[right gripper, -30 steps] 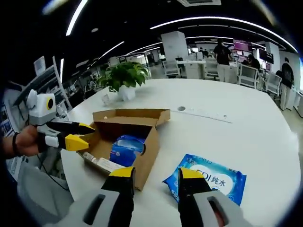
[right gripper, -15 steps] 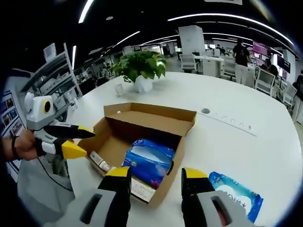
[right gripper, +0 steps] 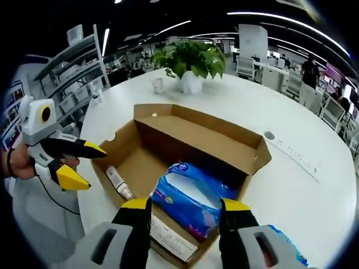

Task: Operate the shoe box by opening the lid, removing the specified soft item, and placing it in the target area until the item is outside and the box remains undamaged.

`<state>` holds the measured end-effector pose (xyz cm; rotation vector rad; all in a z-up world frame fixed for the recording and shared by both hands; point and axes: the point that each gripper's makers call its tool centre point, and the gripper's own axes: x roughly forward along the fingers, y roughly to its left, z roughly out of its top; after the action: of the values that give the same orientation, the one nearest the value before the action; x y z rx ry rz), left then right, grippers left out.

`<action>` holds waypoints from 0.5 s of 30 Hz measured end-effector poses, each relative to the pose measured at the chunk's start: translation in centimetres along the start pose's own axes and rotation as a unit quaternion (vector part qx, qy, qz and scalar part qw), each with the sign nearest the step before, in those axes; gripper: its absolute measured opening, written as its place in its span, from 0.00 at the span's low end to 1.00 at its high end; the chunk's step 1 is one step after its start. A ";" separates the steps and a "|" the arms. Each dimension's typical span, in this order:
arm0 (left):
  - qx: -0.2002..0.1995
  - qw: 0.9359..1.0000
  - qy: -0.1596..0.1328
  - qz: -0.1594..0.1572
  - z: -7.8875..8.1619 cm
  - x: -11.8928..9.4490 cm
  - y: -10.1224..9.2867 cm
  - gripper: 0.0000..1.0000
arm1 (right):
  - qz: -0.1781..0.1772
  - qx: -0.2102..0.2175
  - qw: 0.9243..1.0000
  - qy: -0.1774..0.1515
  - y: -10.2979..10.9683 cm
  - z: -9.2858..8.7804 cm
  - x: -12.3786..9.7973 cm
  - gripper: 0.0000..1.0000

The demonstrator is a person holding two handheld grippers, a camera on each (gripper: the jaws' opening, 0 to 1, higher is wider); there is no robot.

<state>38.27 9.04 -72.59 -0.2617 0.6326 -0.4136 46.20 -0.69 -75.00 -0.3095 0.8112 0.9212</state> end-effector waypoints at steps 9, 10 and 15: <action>0.004 1.000 0.000 0.003 -0.5 -0.8 0.5 0.52 | 0.008 -0.076 0.996 0.042 0.1 0.6 2.1 0.52; 0.000 1.000 -0.001 0.003 -0.5 -0.9 0.6 0.52 | 0.012 -0.093 0.994 0.053 0.3 0.4 2.3 0.54; -0.007 1.000 -0.003 0.003 -0.7 -1.1 0.8 0.51 | 0.025 -0.142 0.985 0.098 0.3 -0.6 3.6 0.63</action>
<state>37.29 10.17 -72.90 -0.2748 0.6307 -0.4031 46.85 1.24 -78.01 -0.6377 0.8708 1.0667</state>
